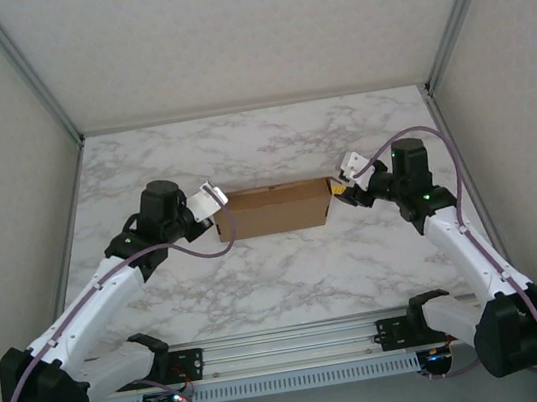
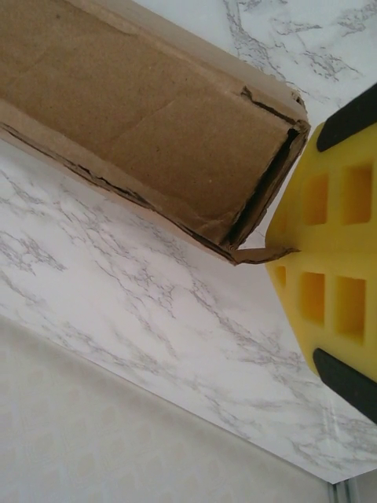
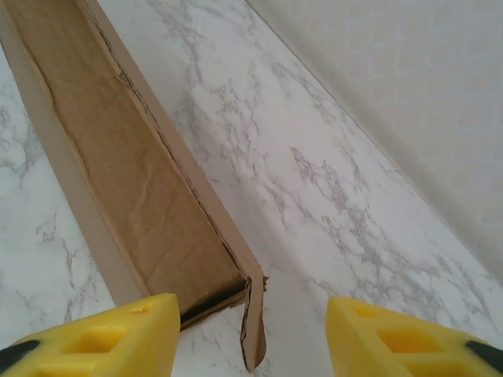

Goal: Fold the paper box

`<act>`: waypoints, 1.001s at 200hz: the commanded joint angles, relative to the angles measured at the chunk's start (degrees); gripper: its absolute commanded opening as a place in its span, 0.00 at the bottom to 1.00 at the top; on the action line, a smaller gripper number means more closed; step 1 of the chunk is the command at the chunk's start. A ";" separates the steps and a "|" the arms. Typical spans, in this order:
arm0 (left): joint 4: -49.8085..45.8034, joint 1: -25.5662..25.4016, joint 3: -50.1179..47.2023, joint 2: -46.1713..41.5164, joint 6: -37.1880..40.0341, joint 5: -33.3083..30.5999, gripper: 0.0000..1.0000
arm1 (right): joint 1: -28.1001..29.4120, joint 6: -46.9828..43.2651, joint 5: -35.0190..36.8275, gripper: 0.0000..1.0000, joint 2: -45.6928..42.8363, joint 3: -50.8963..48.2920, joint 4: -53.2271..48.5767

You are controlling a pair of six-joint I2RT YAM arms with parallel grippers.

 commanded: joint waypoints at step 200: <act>2.68 -0.54 -0.85 1.25 -4.04 -0.04 0.00 | 3.68 0.42 3.98 0.20 5.99 3.82 -2.94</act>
